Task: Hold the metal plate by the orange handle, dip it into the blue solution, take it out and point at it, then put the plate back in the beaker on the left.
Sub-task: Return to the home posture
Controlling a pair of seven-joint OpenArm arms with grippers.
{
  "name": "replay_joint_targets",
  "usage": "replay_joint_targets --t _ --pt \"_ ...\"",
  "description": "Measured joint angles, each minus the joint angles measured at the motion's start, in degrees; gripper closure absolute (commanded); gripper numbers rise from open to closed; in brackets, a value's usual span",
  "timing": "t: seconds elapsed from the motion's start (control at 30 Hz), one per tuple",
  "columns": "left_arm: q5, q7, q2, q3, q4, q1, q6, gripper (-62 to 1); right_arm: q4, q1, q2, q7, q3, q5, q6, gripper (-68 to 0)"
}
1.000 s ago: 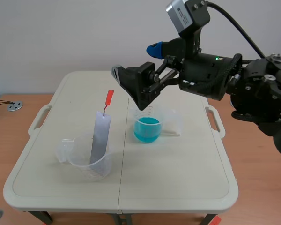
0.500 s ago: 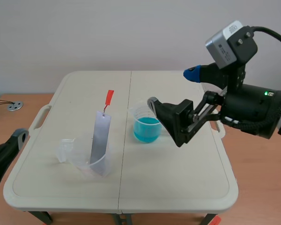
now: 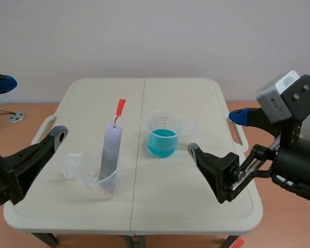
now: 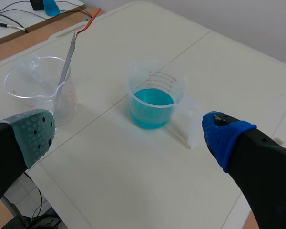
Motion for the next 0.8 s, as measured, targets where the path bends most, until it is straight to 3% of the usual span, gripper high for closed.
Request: replay_joint_targets --t 0.17,0.37,0.5,0.8 --pt "0.0 -0.44 0.31 0.0 5.42 5.75 0.0 -62.3 2.54 -2.97 2.1 0.9 0.0 0.02 -2.32 -64.2" --pt "0.02 -0.46 1.14 0.0 5.88 8.92 0.07 -62.3 2.6 -3.54 2.16 0.55 0.0 0.02 -4.04 -64.2" --pt "0.02 -0.15 3.87 0.0 5.88 9.53 0.04 -62.3 2.6 -3.52 2.16 0.44 0.0 0.02 -3.98 -64.2" --pt "0.02 -0.17 4.11 0.0 5.75 9.53 0.04 -62.3 2.6 -3.52 2.16 0.37 0.0 -0.02 -4.04 -64.2"
